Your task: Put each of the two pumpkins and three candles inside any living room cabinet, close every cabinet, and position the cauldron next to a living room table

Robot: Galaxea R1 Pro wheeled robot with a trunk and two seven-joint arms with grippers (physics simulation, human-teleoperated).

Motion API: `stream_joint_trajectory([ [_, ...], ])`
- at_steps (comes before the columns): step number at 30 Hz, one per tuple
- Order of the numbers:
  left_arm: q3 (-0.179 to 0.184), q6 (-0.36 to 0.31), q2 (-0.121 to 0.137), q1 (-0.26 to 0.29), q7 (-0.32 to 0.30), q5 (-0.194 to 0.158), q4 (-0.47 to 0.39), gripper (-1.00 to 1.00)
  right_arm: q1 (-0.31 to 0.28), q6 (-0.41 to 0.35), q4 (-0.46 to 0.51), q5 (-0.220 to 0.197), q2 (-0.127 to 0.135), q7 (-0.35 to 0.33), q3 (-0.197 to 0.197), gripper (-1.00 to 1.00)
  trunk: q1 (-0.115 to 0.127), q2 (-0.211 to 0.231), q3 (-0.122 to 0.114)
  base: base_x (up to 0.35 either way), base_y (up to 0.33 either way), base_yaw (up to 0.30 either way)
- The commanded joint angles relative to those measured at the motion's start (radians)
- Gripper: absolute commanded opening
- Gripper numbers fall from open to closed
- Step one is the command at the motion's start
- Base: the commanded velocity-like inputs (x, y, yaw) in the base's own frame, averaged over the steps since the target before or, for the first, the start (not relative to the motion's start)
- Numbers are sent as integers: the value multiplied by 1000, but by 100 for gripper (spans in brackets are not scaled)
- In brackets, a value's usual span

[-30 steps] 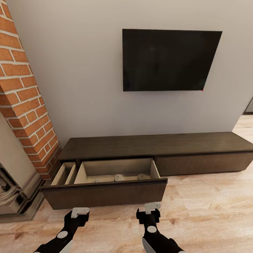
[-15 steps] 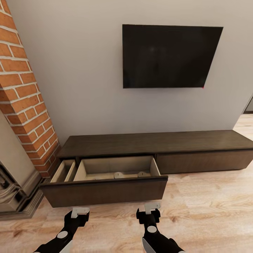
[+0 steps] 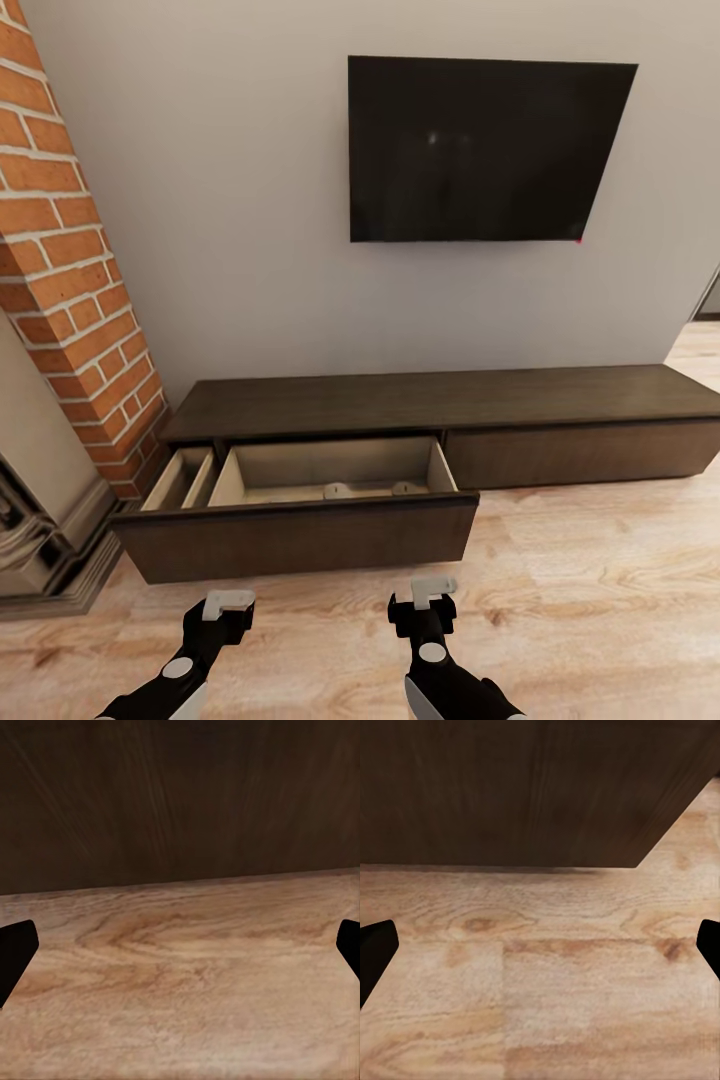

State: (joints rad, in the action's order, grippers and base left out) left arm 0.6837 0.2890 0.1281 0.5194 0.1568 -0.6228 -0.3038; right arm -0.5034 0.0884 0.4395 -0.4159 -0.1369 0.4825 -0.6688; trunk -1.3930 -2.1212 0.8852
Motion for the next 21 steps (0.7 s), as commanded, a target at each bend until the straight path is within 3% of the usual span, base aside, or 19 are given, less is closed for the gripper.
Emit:
stream_joint_trajectory([
  [1, 8, 2, 1, 1, 7, -4, -1, 100, -1, 7, -1, -11, 0, 5, -8, 100, -4, -8, 4, 0, 0, 0],
  [12, 11, 0, 1, 1, 8, -2, -1, 100, -1, 7, -1, -11, 0, 5, -8, 100, -4, -8, 4, 22, 2, 0],
  [21, 12, -1, 1, 1, 7, 0, 0, 100, -1, 7, -1, -11, 0, 5, -8, 100, -4, -8, 4, 266, 83, 0],
])
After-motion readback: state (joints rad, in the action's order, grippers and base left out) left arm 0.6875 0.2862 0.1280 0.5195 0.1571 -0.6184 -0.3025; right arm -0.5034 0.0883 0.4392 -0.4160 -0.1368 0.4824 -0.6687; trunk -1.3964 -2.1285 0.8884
